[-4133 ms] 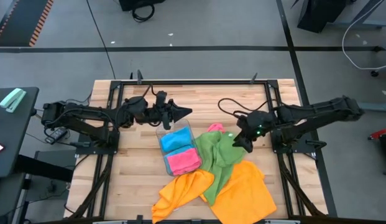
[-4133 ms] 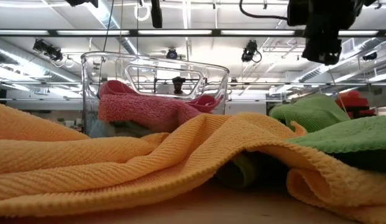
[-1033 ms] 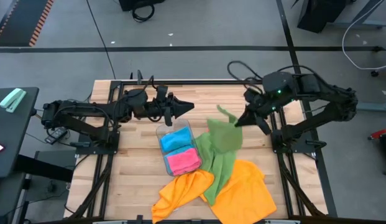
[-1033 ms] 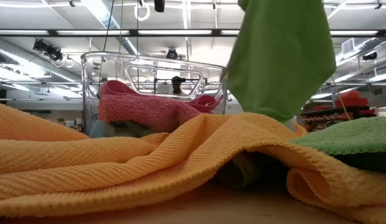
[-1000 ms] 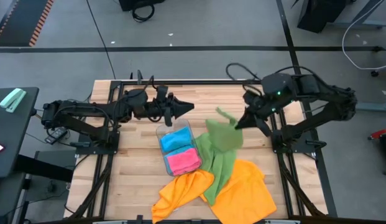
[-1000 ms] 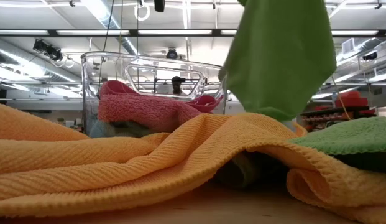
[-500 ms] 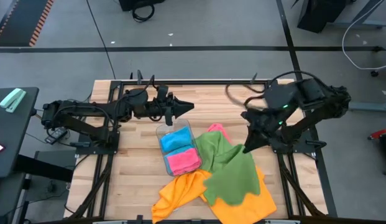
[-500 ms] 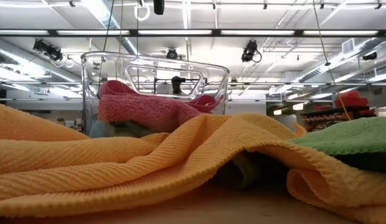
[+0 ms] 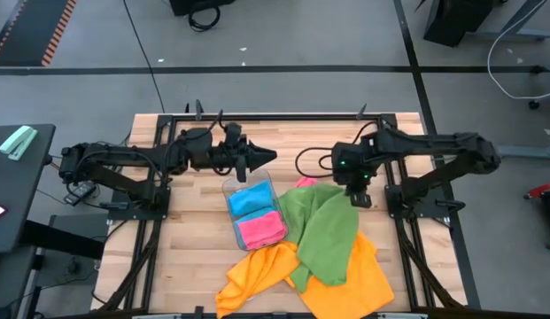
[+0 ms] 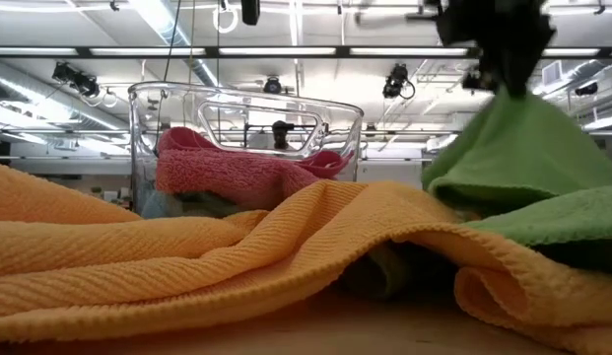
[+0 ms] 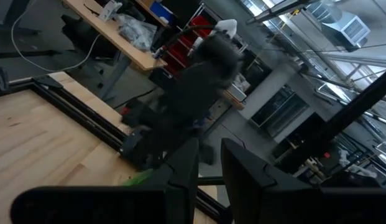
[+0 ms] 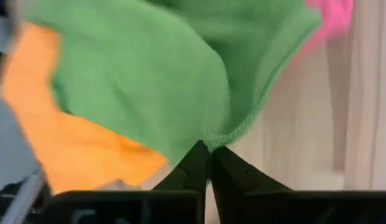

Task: Fold microfiber towels
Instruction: Fold the top green towel

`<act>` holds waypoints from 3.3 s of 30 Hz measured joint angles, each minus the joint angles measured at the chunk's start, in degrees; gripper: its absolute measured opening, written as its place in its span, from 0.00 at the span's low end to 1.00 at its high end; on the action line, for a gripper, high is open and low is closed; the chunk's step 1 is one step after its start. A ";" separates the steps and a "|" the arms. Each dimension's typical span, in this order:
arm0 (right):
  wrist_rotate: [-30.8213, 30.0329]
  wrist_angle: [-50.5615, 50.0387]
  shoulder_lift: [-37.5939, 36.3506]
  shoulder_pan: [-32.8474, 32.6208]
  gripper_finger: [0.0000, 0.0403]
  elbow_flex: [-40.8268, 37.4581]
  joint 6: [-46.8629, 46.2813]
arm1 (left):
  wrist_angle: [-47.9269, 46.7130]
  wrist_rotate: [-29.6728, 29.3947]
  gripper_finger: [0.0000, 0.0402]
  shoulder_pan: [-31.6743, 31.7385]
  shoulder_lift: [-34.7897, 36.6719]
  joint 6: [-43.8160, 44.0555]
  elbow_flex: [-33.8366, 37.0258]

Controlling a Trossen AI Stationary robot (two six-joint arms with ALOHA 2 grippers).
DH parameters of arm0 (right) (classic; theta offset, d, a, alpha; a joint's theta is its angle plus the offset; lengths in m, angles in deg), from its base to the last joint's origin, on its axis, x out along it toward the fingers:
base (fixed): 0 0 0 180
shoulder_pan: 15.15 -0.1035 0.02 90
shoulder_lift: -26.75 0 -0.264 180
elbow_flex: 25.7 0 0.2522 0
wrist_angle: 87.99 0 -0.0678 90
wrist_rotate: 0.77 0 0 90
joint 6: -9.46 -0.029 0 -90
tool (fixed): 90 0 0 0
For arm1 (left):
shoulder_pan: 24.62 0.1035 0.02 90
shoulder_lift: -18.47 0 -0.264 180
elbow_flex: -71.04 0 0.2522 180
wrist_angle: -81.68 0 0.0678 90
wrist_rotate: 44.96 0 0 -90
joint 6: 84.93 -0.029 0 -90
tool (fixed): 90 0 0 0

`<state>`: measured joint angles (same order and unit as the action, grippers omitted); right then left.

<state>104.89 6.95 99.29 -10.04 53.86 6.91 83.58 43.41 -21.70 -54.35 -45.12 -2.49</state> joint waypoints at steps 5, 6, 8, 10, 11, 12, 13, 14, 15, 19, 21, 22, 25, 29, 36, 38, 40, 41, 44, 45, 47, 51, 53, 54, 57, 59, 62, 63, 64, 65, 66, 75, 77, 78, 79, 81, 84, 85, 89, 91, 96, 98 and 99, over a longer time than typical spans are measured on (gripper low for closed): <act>-3.13 -0.46 -0.80 5.32 0.16 -7.19 0.00 | -0.83 0.04 0.19 -0.32 0.00 -0.02 0.00; -3.71 -1.13 -0.83 6.44 0.19 -7.94 0.00 | -0.90 0.04 0.19 -0.31 0.00 -0.02 0.00; -4.62 -3.22 -0.77 8.79 0.26 -8.39 0.04 | -1.02 0.07 0.19 -0.29 0.00 0.00 0.00; -4.93 -4.95 -0.86 10.94 0.32 -7.83 0.47 | -1.09 0.35 0.18 -0.29 0.00 -0.02 0.00; -4.86 -4.82 -0.88 11.74 0.35 -7.18 0.64 | -1.09 0.37 0.18 -0.29 0.00 -0.02 0.00; -4.62 -4.18 -1.14 12.29 0.38 -6.37 0.79 | -1.09 0.39 0.18 -0.29 0.00 -0.02 0.00; -4.11 -3.42 -1.41 12.54 0.40 -5.49 0.97 | -1.12 0.42 0.18 -0.29 0.00 0.00 0.00; -3.66 -1.79 -1.64 12.54 0.42 -4.78 1.05 | -1.25 0.41 0.18 -0.29 0.00 0.00 0.00; -3.36 0.41 -1.69 12.54 0.44 -4.16 0.98 | -1.41 0.41 0.18 -0.29 0.00 -0.02 0.00; -1.80 10.22 -0.47 12.52 0.47 -3.54 0.79 | -1.98 0.42 0.19 -0.32 0.00 0.00 0.00; -1.98 14.25 1.12 12.31 0.47 -3.53 0.77 | -2.49 0.44 0.19 -0.45 0.00 0.00 0.00; -2.09 16.20 2.02 12.18 0.47 -3.53 -0.03 | -2.70 0.43 0.19 -0.56 0.00 -0.02 0.00; -3.44 20.37 5.05 12.06 0.47 -3.52 -4.25 | -3.82 0.50 0.17 -0.58 0.00 -0.02 0.01; -5.49 22.00 9.64 11.82 0.47 -3.55 -5.95 | -4.41 0.52 0.17 -0.58 0.00 -0.04 0.04; -6.74 24.87 15.14 10.51 0.47 -3.55 -3.73 | -5.06 0.50 0.18 -0.58 0.00 -0.09 0.04; -6.95 25.48 16.06 10.56 0.47 -3.55 -2.43 | -5.08 0.49 0.18 -0.58 0.00 -0.09 0.04; -7.51 25.88 17.04 10.57 0.47 -3.55 -1.29 | -5.23 0.48 0.17 -0.58 0.00 -0.11 0.04; -7.66 25.85 17.62 10.67 0.47 -3.55 -0.62 | -5.34 0.48 0.17 -0.58 0.00 -0.11 0.04; -7.77 25.85 19.60 10.93 0.46 -3.55 0.70 | -5.31 0.48 0.16 -0.58 0.00 -0.15 0.04; -7.93 25.89 20.21 10.95 0.46 -3.55 1.14 | -5.33 0.48 0.16 -0.58 0.00 -0.15 0.04; -7.91 26.38 21.24 10.89 0.46 -3.55 1.84 | -5.31 0.48 0.15 -0.58 0.00 -0.15 0.04; -7.89 26.67 22.70 10.88 0.44 -3.55 2.63 | -5.32 0.55 0.16 -0.60 0.00 -0.13 0.04; -7.89 26.21 23.32 10.91 0.40 -3.55 2.77 | -5.31 1.27 0.17 -0.58 0.00 -0.13 0.04; -7.89 25.85 23.49 10.93 0.37 -3.57 2.73 | -5.33 1.69 0.17 -0.58 0.00 -0.11 0.04; -7.78 25.43 23.53 10.88 0.27 -3.57 2.78 | -5.36 1.95 0.17 -0.61 0.00 -0.11 0.04; -7.74 25.31 23.55 10.88 0.19 -3.57 2.68 | -5.45 2.03 0.16 -0.60 0.00 -0.11 0.04; -7.57 24.82 23.55 10.89 0.06 -3.57 2.61 | -5.44 2.01 0.15 -0.60 0.00 -0.11 0.04; -7.02 24.63 23.55 10.88 0.03 -3.59 2.59 | -5.46 2.01 0.15 -0.60 0.00 -0.11 0.04; -6.48 24.43 23.43 10.88 0.02 -3.59 2.55 | -5.47 2.01 0.15 -0.60 0.00 -0.11 0.04; -6.33 24.16 23.11 10.88 0.02 -3.63 2.40 | -5.48 2.01 0.15 -0.60 0.00 -0.09 0.04; -6.26 24.03 22.64 10.88 0.02 -3.63 2.14 | -5.48 2.01 0.15 -0.60 0.00 -0.09 0.04; -6.21 24.23 11.93 12.47 0.01 -3.63 -0.99 | -5.52 1.99 0.14 -0.60 0.00 -0.11 0.04; -7.04 24.25 9.37 13.16 0.01 -3.63 -1.20 | -5.53 1.95 0.14 -0.49 0.00 -0.11 0.04; -7.26 24.40 8.15 13.68 0.01 -3.63 -1.66 | -5.54 1.95 0.14 -0.49 0.00 -0.11 0.04; -7.32 25.05 6.92 14.26 0.01 -3.63 -2.47 | -5.52 1.89 0.14 -0.47 0.00 -0.11 0.04; -6.28 27.14 4.52 15.66 0.00 -3.63 -5.07 | -5.52 1.88 0.14 -0.47 0.00 -0.11 0.04; -1.18 31.86 0.75 17.39 0.00 -3.63 -9.89 | -5.50 1.88 0.14 -0.49 0.00 -0.04 0.04; 0.05 33.46 -0.65 17.51 0.00 -3.63 -11.53 | -5.50 1.88 0.14 -0.49 0.00 0.09 0.04; 0.30 37.66 -6.52 17.51 0.00 -3.63 -16.51 | -5.51 1.72 0.13 -0.91 -0.10 1.32 0.04; -2.10 38.75 -9.17 17.53 0.00 -3.63 -18.62 | -5.36 0.14 0.13 -1.35 -1.02 1.38 0.00; -10.48 39.85 -13.63 17.38 0.00 -3.59 -22.35 | -4.80 -2.19 0.23 -2.94 -5.94 1.49 0.04; -12.39 41.27 -14.57 16.62 0.00 -3.58 -24.26 | -4.01 -2.17 0.28 -3.32 -8.27 1.60 0.04; -12.83 41.86 -14.91 16.10 0.00 -3.26 -24.70 | -2.82 -2.16 0.31 -3.46 -9.34 1.90 0.04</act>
<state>92.05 48.82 84.38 6.05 50.61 -17.79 80.76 41.25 -25.15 -63.69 -43.22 -2.44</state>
